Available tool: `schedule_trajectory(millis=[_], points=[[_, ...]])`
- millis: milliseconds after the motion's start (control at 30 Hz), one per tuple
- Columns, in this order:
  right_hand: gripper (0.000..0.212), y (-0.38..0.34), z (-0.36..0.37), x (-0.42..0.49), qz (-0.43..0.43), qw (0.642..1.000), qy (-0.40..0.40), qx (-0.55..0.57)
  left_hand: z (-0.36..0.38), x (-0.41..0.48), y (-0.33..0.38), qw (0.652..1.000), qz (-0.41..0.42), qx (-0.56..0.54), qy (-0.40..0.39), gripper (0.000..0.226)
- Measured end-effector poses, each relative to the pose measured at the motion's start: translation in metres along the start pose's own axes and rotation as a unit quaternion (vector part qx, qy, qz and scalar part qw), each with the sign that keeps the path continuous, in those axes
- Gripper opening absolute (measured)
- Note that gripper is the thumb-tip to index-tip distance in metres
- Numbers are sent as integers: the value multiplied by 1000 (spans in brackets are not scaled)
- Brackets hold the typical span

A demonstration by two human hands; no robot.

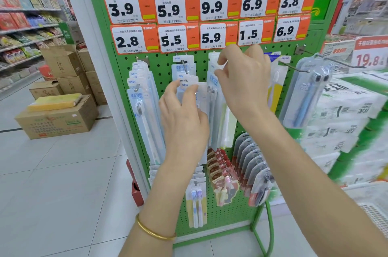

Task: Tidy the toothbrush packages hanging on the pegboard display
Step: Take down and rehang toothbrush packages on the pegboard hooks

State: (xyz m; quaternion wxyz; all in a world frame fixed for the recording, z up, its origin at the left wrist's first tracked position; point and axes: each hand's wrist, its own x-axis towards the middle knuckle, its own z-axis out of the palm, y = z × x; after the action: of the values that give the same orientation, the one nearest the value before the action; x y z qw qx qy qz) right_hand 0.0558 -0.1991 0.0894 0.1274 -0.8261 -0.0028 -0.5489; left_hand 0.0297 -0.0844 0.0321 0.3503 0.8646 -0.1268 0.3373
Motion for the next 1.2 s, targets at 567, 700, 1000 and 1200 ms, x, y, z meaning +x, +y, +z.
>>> schedule_trajectory(millis=[567,700,1000,1200], points=[[22,43,-51,-83,170,951,-107,237,15,-61,11,993,57,-91,58,44],[27,50,-57,-94,235,908,-134,321,32,-81,8,970,-53,-213,-101,47],[7,61,-53,-124,357,840,-151,380,46,-95,3,884,-179,-373,-217,16],[35,57,-41,-179,347,832,-278,331,54,-98,3,884,-248,-362,-164,23]])
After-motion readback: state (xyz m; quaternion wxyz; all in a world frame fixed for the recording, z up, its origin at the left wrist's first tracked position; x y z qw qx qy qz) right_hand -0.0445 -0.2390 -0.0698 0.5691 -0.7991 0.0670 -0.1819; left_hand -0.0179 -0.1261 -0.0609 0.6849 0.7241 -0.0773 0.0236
